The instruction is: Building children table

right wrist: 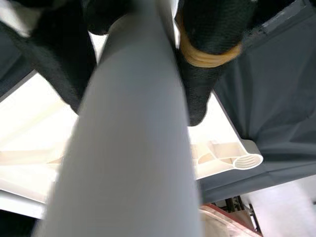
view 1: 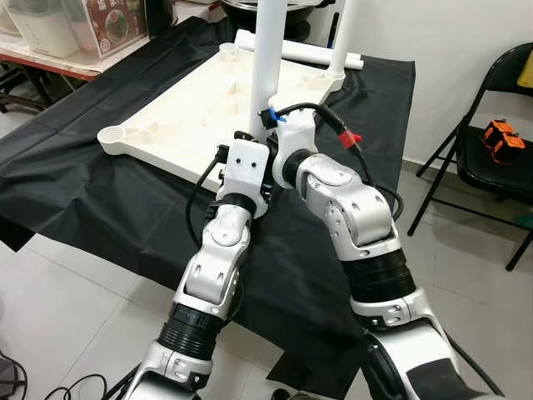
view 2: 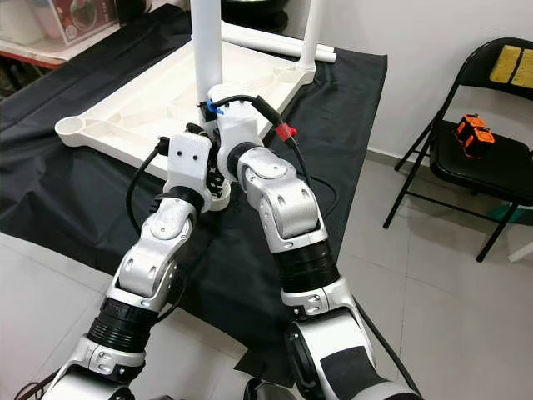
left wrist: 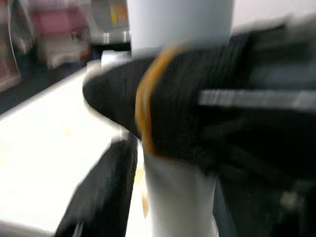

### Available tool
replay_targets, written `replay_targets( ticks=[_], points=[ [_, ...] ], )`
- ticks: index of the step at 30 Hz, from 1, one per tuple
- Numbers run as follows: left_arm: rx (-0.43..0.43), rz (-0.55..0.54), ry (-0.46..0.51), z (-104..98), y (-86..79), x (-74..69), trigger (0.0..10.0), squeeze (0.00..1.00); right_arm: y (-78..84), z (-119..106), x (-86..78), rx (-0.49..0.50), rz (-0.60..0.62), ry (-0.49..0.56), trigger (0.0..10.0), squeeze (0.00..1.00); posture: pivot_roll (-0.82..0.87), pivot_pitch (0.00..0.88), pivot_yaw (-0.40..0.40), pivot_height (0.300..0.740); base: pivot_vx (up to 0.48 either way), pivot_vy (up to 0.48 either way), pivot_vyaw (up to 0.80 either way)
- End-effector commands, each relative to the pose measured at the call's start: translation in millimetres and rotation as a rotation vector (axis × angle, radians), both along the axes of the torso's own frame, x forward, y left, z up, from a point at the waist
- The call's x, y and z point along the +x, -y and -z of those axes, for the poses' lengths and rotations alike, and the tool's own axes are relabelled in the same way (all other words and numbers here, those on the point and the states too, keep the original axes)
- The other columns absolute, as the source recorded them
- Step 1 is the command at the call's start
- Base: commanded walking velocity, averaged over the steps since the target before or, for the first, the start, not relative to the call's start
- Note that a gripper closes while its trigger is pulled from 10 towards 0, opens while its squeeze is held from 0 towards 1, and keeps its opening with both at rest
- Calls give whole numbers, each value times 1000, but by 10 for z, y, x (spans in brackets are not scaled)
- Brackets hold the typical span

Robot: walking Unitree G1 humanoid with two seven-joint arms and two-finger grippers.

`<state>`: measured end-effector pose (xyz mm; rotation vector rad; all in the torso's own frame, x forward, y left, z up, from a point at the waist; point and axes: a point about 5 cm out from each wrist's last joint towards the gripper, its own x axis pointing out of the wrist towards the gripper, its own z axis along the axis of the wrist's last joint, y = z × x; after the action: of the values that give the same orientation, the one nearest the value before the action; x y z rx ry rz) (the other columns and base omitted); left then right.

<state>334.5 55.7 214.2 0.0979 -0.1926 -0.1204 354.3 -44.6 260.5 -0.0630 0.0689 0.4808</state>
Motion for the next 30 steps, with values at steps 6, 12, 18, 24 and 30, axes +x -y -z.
replay_targets(
  ticks=[6,12,18,24,30],
  points=[
    [110,-161,-90,218,-159,71,0,0,68,265,40,-6,41,-100,10000,1000,-37,177,-56,740,0,0,0],
    [114,-158,-87,217,-186,75,0,0,257,-48,40,78,-61,102,10000,1000,-43,177,-54,740,0,0,0],
    [116,-143,-86,218,-164,68,0,0,249,-180,-4,149,-89,184,10000,1000,-39,177,-46,740,0,0,0],
    [119,-131,-82,212,-150,67,0,0,218,-247,-21,169,-106,228,10000,141,-36,179,-45,740,0,0,0],
    [118,-121,-74,194,-133,66,7804,0,195,-231,-13,165,-117,224,10000,0,-33,179,-47,740,0,0,0]
  ],
)
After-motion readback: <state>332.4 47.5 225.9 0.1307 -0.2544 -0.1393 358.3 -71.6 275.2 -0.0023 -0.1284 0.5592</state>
